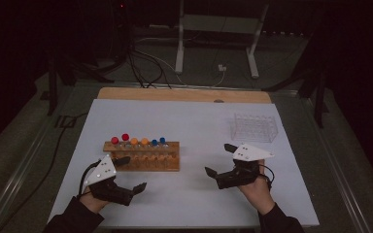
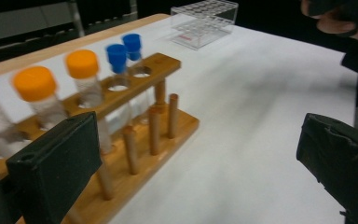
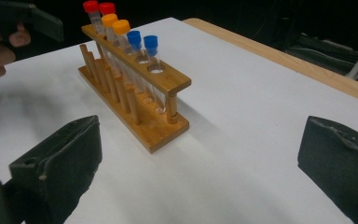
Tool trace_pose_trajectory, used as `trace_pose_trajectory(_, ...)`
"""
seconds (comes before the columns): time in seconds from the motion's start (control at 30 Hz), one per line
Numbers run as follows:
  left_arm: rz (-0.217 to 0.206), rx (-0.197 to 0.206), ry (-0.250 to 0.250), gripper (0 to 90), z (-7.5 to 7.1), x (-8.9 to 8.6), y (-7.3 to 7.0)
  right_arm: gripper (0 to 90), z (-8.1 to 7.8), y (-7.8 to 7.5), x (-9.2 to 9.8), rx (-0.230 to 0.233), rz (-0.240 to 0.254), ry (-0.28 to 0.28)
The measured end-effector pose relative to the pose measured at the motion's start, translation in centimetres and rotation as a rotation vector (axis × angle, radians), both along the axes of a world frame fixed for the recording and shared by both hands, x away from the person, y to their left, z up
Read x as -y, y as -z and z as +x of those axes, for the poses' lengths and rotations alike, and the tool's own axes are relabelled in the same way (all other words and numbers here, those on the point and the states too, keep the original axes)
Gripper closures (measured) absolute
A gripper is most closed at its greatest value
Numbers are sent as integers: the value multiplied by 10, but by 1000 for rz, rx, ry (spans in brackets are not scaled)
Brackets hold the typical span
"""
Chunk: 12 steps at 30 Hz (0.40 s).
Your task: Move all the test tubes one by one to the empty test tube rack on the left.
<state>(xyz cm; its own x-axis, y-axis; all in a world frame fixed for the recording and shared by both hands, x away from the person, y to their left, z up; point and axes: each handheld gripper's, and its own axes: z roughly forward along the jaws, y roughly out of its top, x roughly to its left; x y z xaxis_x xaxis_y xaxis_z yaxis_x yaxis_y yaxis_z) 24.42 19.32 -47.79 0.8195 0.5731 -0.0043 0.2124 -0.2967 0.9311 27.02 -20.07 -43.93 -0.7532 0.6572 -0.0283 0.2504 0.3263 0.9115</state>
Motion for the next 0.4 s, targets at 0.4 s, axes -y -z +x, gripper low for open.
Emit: trace_pose_trajectory(0.4, 11, -23, 14, 6, 3, 5, 14, 0, 0, 0, 0, 14, 3, -3)
